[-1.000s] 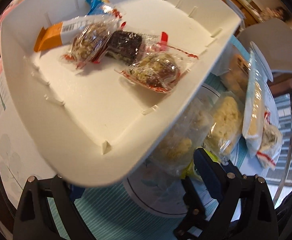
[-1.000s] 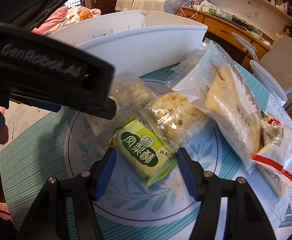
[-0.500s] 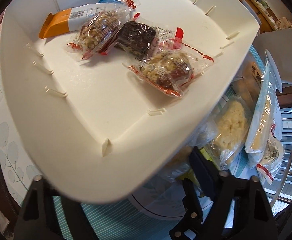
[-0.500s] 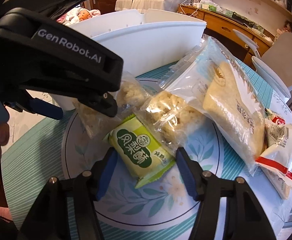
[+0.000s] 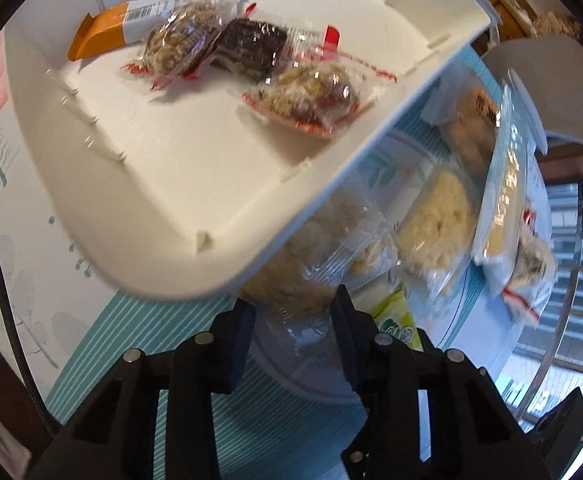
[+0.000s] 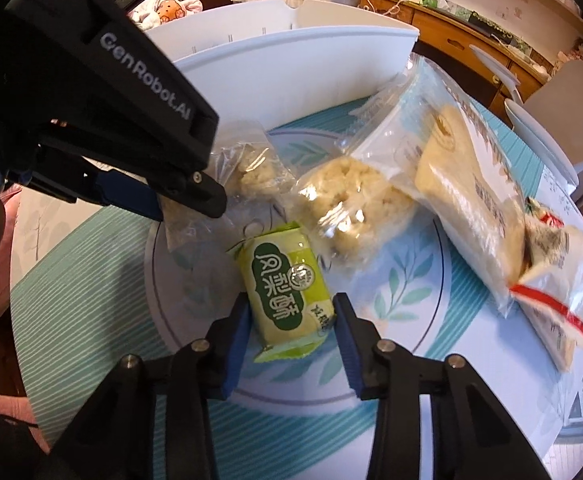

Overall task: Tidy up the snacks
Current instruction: 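Grasp the clear yellow pastry bag with the left gripper while the right grasps the green pineapple cake packet, then carry both snacks over the white tray and open both grippers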

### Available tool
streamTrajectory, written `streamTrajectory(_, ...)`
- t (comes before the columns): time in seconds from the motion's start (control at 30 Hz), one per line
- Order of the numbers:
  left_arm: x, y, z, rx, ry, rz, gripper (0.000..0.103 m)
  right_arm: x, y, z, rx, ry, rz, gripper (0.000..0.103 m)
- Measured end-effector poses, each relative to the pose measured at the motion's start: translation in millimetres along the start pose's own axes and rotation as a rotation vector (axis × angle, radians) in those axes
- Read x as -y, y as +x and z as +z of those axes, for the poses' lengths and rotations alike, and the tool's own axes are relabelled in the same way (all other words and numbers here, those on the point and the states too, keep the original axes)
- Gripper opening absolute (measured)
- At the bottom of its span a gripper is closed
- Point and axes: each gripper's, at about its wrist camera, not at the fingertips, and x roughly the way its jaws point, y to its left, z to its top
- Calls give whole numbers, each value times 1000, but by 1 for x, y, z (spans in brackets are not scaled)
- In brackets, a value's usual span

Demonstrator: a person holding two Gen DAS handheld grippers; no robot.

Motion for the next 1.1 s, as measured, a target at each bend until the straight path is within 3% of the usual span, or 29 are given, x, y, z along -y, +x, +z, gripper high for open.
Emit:
streamTrajectory(0.23, -17, -9, -18, -112, -1, 22, 35, 1, -12, -17, -81, 129, 48, 40)
streamTrajectory(0.37, -25, -22, -28, -164, 8, -14, 35, 2, -20, -26, -129, 208, 71, 40)
streamTrajectory(0.53, -25, -42, -30, -206, 96, -52, 35, 4, -37, -32, -130, 317, 66, 39)
streamTrajectory(0.73, -13, -79, -27, -249, 306, -97, 35, 5, -60, -26, -73, 474, 10, 39)
streamTrajectory(0.9, -2, -122, -17, -207, 499, -133, 35, -1, -81, -12, 2, 596, -51, 39)
streamTrajectory(1.1, 5, -172, 1, -71, 668, -154, 35, -13, -106, 13, 111, 696, -114, 40)
